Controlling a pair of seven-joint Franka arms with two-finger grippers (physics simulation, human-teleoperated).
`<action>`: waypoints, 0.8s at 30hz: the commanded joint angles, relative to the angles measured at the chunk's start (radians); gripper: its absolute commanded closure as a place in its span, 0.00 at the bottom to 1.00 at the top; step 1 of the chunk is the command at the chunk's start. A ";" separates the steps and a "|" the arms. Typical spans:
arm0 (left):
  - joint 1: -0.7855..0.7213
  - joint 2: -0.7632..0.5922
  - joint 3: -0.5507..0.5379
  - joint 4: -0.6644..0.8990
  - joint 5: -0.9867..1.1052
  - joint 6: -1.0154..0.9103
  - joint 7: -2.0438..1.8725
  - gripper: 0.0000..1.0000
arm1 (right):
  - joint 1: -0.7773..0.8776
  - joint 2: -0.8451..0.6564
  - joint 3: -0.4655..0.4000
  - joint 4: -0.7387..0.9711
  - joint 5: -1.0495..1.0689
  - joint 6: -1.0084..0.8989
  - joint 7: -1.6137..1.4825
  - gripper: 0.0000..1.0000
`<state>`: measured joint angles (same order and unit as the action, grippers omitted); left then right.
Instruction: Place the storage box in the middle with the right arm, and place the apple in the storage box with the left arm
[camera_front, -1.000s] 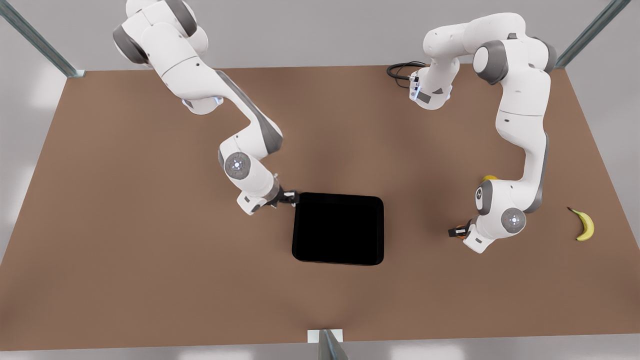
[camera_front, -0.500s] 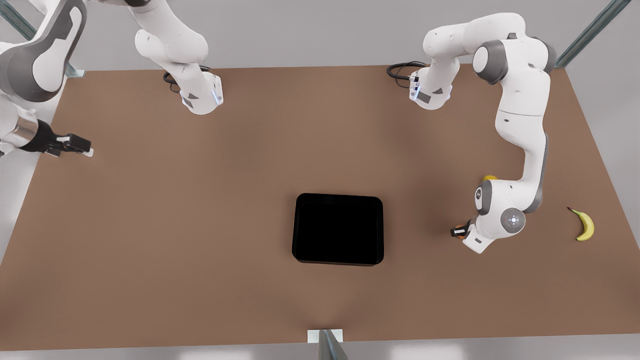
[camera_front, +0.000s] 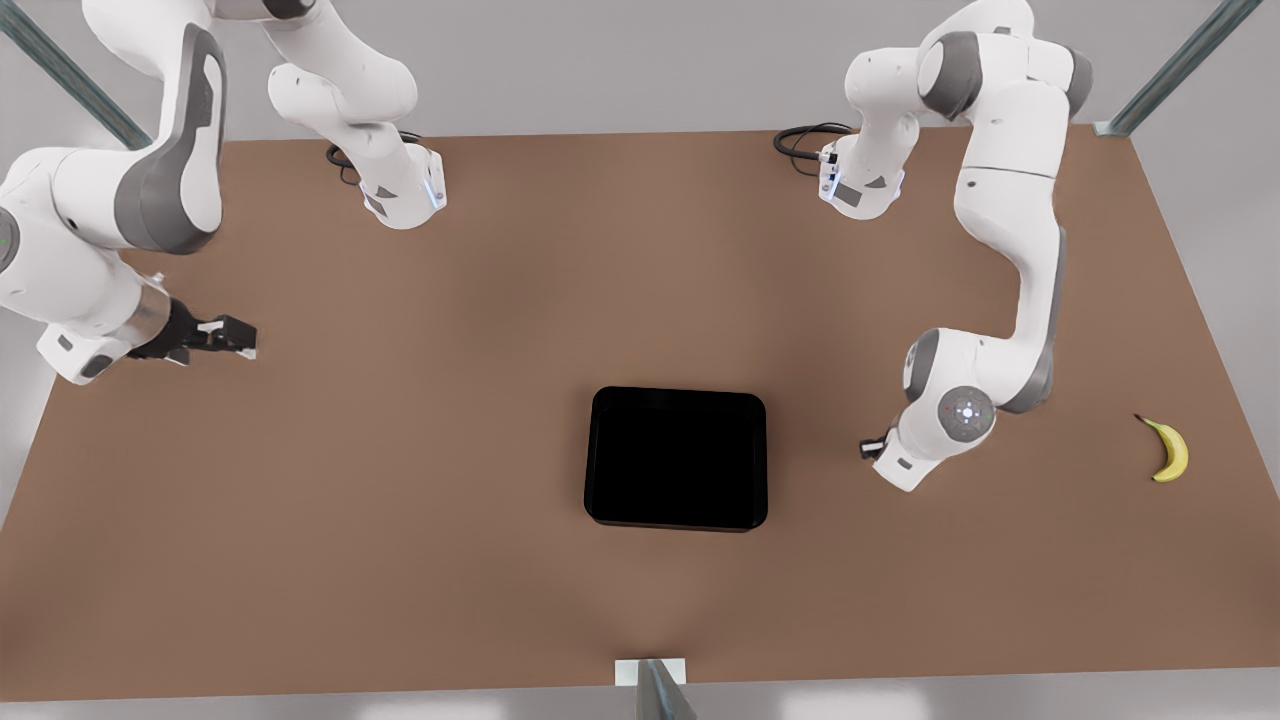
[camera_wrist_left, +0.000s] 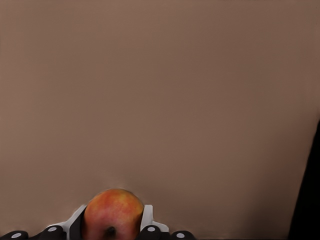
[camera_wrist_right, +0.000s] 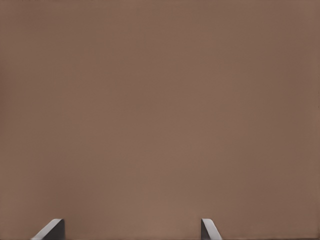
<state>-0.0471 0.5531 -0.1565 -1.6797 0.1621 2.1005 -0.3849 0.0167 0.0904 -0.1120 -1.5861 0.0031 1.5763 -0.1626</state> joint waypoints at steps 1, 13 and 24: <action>-0.008 -0.004 0.000 0.000 -0.012 -0.007 -0.012 0.40 | 0.016 0.000 0.000 0.000 0.000 0.001 0.000 0.00; -0.333 -0.027 0.009 0.032 -0.015 -0.033 -0.408 0.40 | 0.019 0.026 0.000 0.000 0.000 0.051 0.000 0.00; -0.363 -0.067 0.029 0.186 0.017 -0.220 -0.381 0.00 | 0.019 0.034 0.002 0.006 0.002 0.065 0.002 0.00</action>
<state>-0.3793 0.4559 -0.1275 -1.4902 0.1746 1.8303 -0.6942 0.0324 0.1243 -0.1104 -1.5800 0.0046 1.6414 -0.1611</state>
